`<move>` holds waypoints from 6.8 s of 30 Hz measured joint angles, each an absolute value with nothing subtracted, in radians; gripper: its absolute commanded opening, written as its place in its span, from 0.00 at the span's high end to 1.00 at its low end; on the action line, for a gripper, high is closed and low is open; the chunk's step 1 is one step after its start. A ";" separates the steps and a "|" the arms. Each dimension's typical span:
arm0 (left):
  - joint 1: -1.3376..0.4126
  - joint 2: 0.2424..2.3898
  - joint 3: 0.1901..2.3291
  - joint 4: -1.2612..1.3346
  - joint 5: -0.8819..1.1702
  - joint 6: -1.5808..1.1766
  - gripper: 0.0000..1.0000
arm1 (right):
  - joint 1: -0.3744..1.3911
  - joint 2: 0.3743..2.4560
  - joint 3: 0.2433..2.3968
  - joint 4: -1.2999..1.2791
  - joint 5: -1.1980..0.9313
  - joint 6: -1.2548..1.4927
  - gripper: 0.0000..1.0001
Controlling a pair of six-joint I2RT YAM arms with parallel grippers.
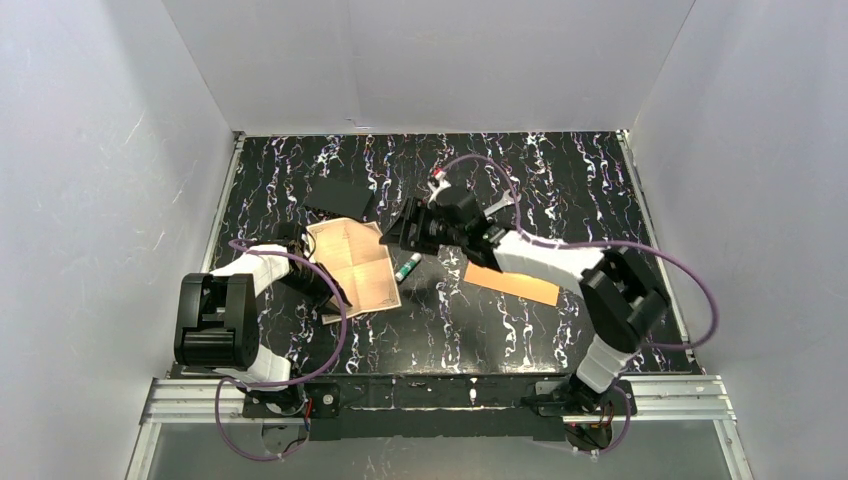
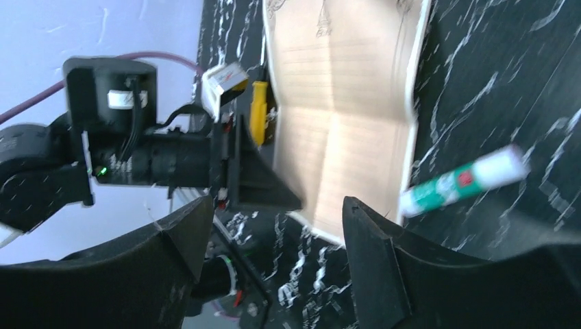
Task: Place the letter into the envelope and seal it
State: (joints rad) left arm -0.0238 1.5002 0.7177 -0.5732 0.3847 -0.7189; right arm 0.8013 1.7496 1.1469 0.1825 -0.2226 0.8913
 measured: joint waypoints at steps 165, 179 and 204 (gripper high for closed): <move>-0.075 1.241 1.288 -0.173 0.529 -1.304 1.00 | 0.904 1.172 1.225 -0.025 0.201 0.743 0.20; -0.075 1.250 1.559 -0.399 0.880 -0.510 1.00 | 0.792 1.289 1.412 -0.177 0.022 0.599 0.09; -0.075 1.229 1.833 0.029 1.183 -0.562 1.00 | 0.767 1.223 1.313 0.558 -0.336 0.709 0.12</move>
